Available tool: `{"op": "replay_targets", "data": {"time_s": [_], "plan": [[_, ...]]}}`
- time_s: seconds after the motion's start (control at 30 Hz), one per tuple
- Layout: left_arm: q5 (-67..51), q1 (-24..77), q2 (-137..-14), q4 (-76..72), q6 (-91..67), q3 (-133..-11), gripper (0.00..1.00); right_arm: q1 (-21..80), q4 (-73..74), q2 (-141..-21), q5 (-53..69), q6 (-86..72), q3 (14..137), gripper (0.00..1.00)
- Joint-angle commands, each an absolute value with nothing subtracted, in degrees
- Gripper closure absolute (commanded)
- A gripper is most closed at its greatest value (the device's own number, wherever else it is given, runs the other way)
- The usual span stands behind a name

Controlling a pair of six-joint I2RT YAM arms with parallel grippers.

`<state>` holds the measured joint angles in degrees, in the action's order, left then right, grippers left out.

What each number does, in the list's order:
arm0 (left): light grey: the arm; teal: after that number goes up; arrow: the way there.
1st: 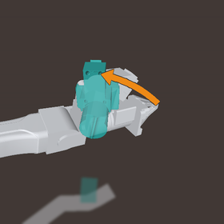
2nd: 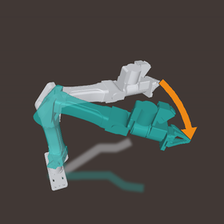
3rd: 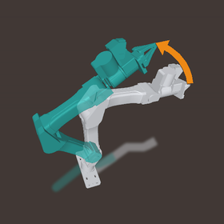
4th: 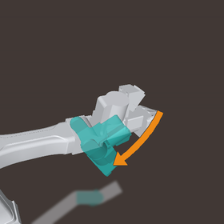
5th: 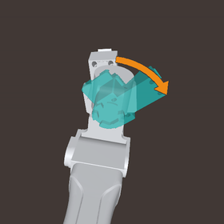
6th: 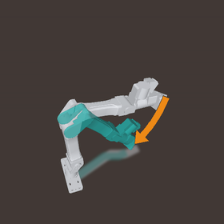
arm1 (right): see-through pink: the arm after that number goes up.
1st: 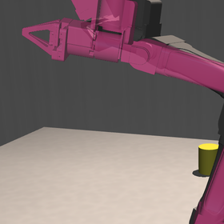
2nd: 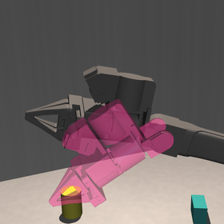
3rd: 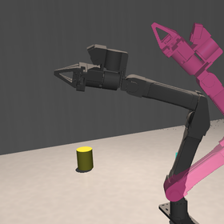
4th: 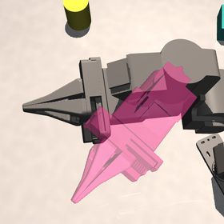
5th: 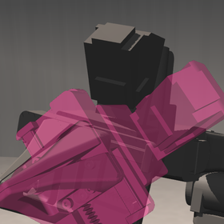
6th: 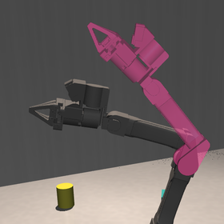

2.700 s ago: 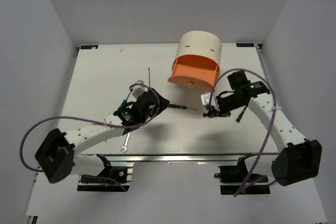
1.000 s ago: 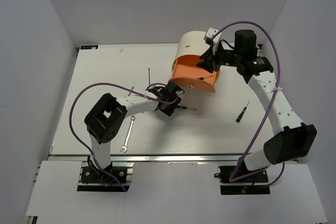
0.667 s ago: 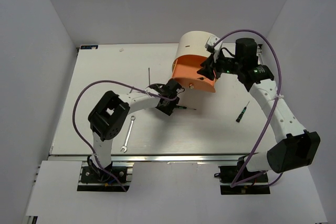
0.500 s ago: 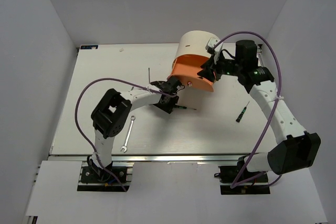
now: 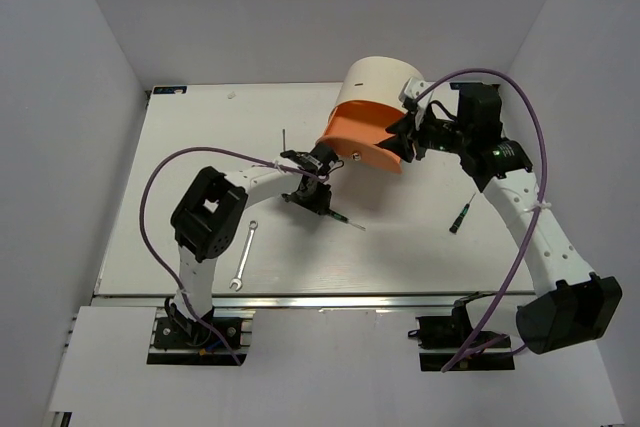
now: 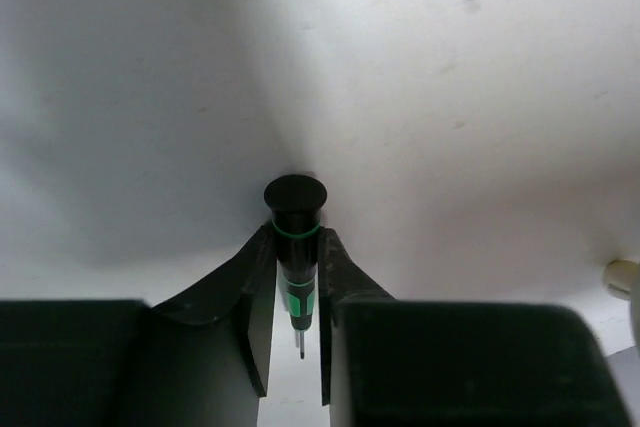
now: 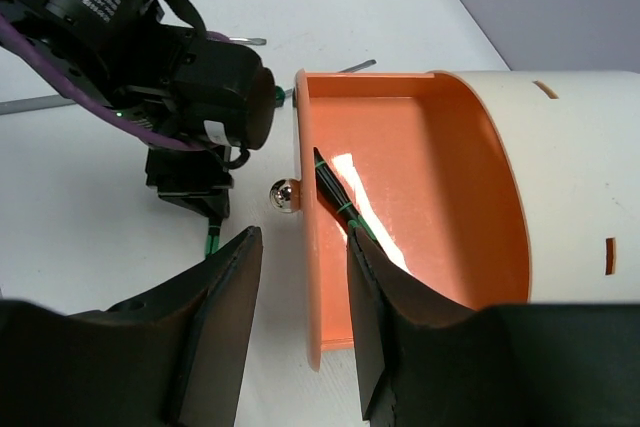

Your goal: Sort the tools into containers

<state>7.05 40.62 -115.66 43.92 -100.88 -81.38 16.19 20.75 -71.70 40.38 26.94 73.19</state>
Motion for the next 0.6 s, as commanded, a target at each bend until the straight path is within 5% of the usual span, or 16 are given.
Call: {"op": "replay_targets", "data": {"time_s": [0.0, 0.2, 0.3, 0.43, 0.57], "plan": [[5.54, 40.78, -111.9, 47.55, -99.06, -76.13, 0.78, 15.91, 17.93, -69.87, 41.04, 26.1, 72.34, 0.54], [7.11, 40.78, -105.92, 46.58, -91.95, -73.83, 1.0, 15.38, 18.19, -69.35, 40.87, 25.58, 71.89, 0.54], [8.79, 40.78, -101.35, 46.67, -86.41, -73.74, 1.0, 14.24, 18.46, -68.82, 40.61, 24.79, 71.72, 0.49], [9.05, 40.78, -89.96, 44.57, -80.61, -69.46, 1.0, 12.13, 16.62, -66.98, 38.77, 23.38, 69.01, 0.25], [10.98, 40.78, -76.7, 43.68, -79.98, -64.69, 1.0, 9.68, 14.15, -64.95, 36.65, 22.5, 65.58, 0.11]]}}
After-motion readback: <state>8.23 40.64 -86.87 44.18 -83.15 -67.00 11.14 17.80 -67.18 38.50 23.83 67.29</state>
